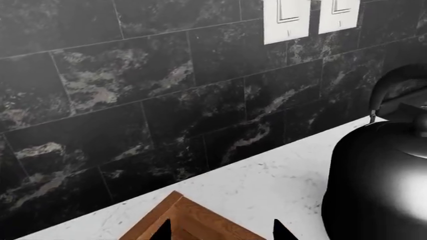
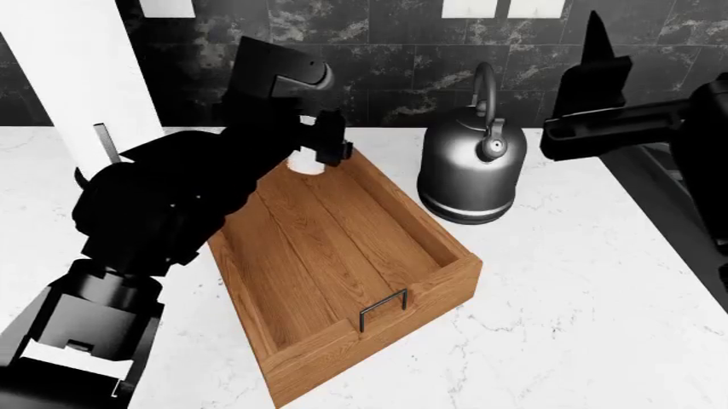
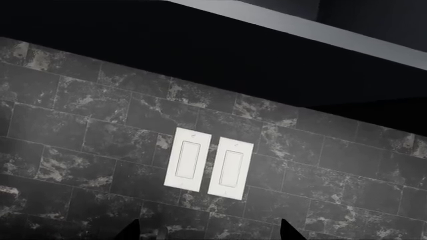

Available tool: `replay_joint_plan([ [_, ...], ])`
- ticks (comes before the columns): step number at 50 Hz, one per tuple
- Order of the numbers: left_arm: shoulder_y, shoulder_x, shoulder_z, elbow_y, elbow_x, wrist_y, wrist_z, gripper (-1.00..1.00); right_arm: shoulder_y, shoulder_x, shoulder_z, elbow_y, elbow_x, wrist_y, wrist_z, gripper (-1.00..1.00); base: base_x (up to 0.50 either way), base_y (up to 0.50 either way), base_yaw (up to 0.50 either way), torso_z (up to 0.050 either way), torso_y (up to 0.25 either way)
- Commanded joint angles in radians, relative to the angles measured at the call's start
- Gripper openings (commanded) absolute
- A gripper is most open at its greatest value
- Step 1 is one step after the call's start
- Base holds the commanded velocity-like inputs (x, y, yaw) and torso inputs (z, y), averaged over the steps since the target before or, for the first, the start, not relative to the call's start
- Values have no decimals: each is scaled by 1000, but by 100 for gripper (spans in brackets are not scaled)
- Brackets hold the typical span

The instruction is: Pick the kettle from the counter and place it on the tray. Then pick the mug from the cabinet and place it on the tray. Then close the cabinet doors.

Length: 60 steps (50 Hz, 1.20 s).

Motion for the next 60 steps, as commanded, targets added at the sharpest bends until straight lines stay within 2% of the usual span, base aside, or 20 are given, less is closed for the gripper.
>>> replay_joint_plan([
  [1,-5,-2,-5,-19,-7,5,0,100,-13,-6,1,3,-8,-2,0,100,0,0,0,0,0],
  [18,-20,-10,-18,-28,-15,9,-4,100,-21,-8,6,7,-9,-2,-2,100,0,0,0,0,0],
  [26,-70,-30,-109,74,-68,-2,-59,100,11,-31,18,35,69,23,-15,100,0,0,0,1,1],
  [34,-74,-83,-201,334,-169,-106,-165,100,54,-139,-3,196,237,104,-8,100,0,0,0,0,0],
  [43,-29,-139,-329,622,-326,-259,-341,100,55,-267,-19,381,279,126,-74,100,0,0,0,0,0],
  [49,-18,-164,-385,720,-393,-304,-402,100,44,-358,-38,526,260,136,-143,100,0,0,0,0,0],
  [60,12,-195,-431,782,-443,-324,-436,100,18,-477,-57,761,235,130,-259,100,0,0,0,0,0],
])
